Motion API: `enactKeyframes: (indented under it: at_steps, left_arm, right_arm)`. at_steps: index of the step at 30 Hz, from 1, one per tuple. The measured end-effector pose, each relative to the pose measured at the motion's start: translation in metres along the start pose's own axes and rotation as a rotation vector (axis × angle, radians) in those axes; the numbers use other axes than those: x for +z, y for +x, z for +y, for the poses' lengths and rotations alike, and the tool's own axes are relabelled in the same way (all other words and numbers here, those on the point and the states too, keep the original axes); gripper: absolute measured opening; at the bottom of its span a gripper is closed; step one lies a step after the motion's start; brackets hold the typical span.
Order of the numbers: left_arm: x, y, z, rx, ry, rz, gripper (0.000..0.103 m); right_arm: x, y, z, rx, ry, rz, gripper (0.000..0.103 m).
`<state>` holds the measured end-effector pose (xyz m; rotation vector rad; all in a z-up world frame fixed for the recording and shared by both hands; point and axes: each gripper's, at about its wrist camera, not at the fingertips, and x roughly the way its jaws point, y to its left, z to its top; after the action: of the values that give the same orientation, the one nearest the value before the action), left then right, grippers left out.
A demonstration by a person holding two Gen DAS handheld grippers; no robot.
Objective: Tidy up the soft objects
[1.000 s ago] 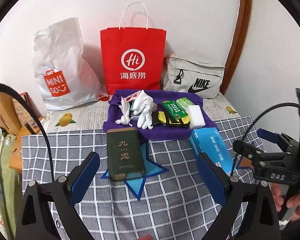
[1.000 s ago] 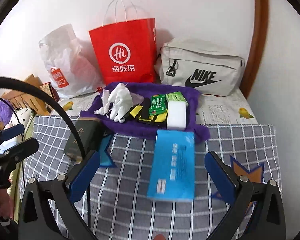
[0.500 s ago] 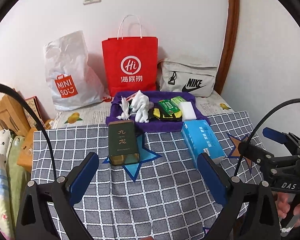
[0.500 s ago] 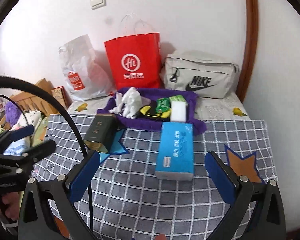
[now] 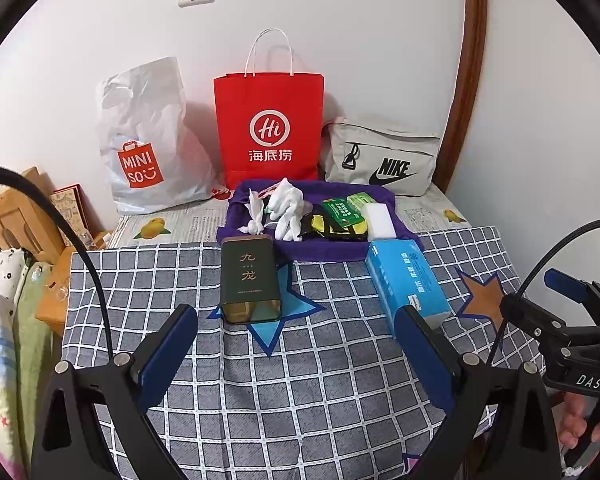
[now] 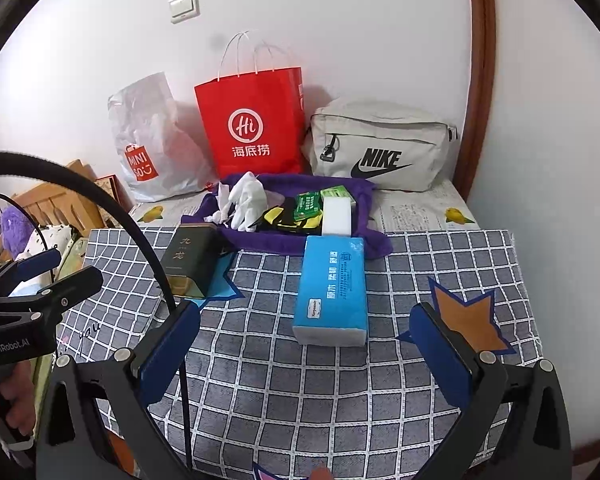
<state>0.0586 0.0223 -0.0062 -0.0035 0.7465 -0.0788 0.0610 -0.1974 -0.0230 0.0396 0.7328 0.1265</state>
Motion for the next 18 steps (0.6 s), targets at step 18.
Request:
enactKeyframes:
  at_steps: [18]
  left_arm:
    - [-0.003, -0.012, -0.008, -0.005, 0.04, -0.009, 0.099]
  right_arm:
    - [-0.002, -0.01, 0.006, -0.005, -0.013, -0.017, 0.103]
